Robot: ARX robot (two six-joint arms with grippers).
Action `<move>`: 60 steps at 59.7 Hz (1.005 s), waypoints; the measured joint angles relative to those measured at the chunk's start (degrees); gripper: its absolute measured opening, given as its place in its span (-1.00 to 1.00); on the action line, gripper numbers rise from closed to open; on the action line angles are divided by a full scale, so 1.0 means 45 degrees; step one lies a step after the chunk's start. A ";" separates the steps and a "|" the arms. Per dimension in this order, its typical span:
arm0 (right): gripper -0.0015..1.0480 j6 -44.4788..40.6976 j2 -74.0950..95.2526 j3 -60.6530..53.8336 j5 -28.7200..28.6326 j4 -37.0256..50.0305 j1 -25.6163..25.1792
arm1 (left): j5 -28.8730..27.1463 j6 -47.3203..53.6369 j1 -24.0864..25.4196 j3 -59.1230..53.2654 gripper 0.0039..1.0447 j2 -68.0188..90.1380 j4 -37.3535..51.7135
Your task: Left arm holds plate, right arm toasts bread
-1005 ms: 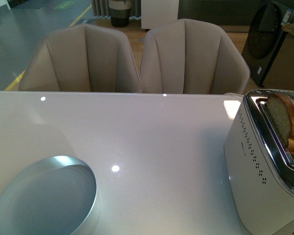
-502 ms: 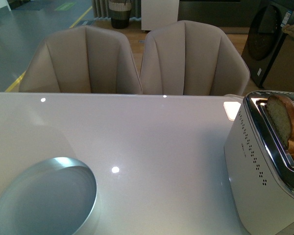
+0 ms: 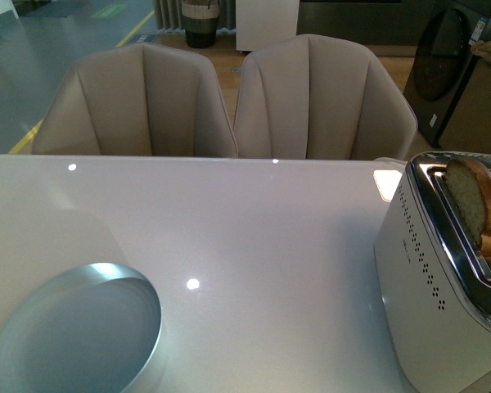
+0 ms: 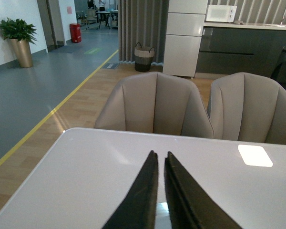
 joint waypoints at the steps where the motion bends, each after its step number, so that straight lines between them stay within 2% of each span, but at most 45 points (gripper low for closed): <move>1: 0.83 0.0000 0.0000 0.0000 0.0000 0.0000 0.0000 | 0.0000 0.0005 0.0000 0.0000 -0.73 0.0000 0.0000; 28: 0.83 0.0000 0.0000 0.0000 0.0000 0.0000 0.0000 | 0.0000 0.0005 0.0000 0.0000 0.89 0.0000 0.0000; 60: 0.83 0.0000 0.0000 0.0000 0.0000 0.0000 0.0000 | 0.0000 0.0034 0.0000 0.0000 0.87 0.0000 0.0000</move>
